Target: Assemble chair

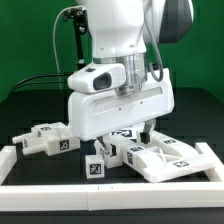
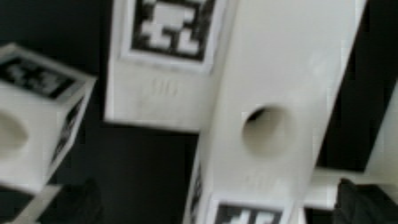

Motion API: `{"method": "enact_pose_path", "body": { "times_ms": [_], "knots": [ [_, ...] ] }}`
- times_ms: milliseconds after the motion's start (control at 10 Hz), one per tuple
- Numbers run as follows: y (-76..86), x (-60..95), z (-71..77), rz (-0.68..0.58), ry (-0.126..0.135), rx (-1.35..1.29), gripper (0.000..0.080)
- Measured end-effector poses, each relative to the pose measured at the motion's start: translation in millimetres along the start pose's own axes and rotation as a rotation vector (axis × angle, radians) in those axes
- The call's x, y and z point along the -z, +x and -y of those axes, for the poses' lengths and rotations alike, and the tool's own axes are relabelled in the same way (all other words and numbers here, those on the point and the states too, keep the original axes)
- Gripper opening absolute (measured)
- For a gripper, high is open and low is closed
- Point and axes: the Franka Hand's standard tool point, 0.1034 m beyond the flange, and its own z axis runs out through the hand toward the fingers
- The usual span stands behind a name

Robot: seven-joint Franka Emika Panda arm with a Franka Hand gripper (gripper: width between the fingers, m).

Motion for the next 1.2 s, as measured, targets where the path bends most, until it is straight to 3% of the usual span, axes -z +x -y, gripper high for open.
{"method": "enact_pose_path", "body": {
  "times_ms": [400, 500, 600, 700, 800, 1000, 1100, 1200],
  "knots": [
    [-6.0, -4.6, 0.0, 0.008, 0.003, -0.005, 0.0649],
    [-6.1, -4.8, 0.0, 0.008, 0.003, -0.005, 0.0514],
    [-6.1, -4.9, 0.1, 0.008, 0.004, -0.005, 0.0514],
    [-6.2, -4.9, 0.1, 0.008, 0.004, -0.005, 0.0376],
    [-7.9, -5.0, -2.2, 0.009, 0.002, -0.011, 0.0294],
    [-7.7, -4.4, -2.1, 0.01, 0.0, -0.022, 0.0294],
    [-2.7, 2.8, -0.5, 0.003, -0.009, -0.071, 0.0294],
    [-1.8, 12.8, 0.3, 0.017, 0.003, -0.082, 0.0294]
  ]
}}
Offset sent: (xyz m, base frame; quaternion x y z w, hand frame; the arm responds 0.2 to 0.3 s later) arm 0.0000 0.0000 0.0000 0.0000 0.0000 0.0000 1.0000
